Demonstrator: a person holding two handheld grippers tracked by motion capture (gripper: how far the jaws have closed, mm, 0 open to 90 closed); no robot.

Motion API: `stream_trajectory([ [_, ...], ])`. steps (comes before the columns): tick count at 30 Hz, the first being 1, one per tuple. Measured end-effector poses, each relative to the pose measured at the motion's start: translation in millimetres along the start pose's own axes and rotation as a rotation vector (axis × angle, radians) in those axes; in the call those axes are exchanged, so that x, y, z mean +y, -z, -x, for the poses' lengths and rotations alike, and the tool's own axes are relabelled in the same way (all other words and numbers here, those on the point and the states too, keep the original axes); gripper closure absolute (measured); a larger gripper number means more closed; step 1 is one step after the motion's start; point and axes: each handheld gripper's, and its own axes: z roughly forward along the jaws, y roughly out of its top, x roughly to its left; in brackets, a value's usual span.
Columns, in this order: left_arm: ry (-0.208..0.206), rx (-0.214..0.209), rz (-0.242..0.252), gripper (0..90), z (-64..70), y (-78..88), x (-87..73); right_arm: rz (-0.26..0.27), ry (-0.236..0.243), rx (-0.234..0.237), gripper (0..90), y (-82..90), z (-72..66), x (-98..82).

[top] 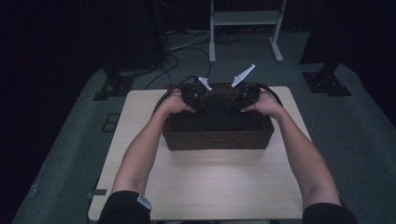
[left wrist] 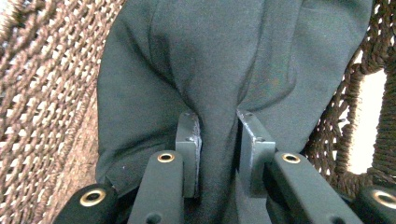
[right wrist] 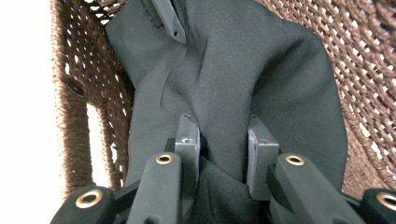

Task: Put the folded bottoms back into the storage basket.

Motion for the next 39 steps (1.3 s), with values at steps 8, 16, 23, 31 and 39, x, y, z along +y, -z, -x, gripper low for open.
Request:
stream_trajectory([
  [8,-0.008,0.015,-0.009,72.3,2.1,-5.5,-0.5,-0.019,-0.006,0.006,70.5,-4.1,2.2,-2.9],
  [16,-0.008,0.017,-0.030,72.4,2.1,-11.5,-0.7,-0.028,-0.020,0.010,70.5,-9.5,2.6,-5.0],
  [23,0.000,0.014,-0.034,72.5,0.7,-15.6,-0.8,-0.042,-0.024,0.007,70.4,-12.0,4.3,-5.3],
  [31,0.001,0.014,-0.051,72.5,0.7,-23.2,0.0,-0.060,-0.036,0.003,70.3,-15.7,6.0,-8.0],
  [39,0.003,0.020,-0.065,72.6,1.1,-29.4,0.7,-0.079,-0.045,0.002,70.1,-19.4,8.1,-9.5],
])
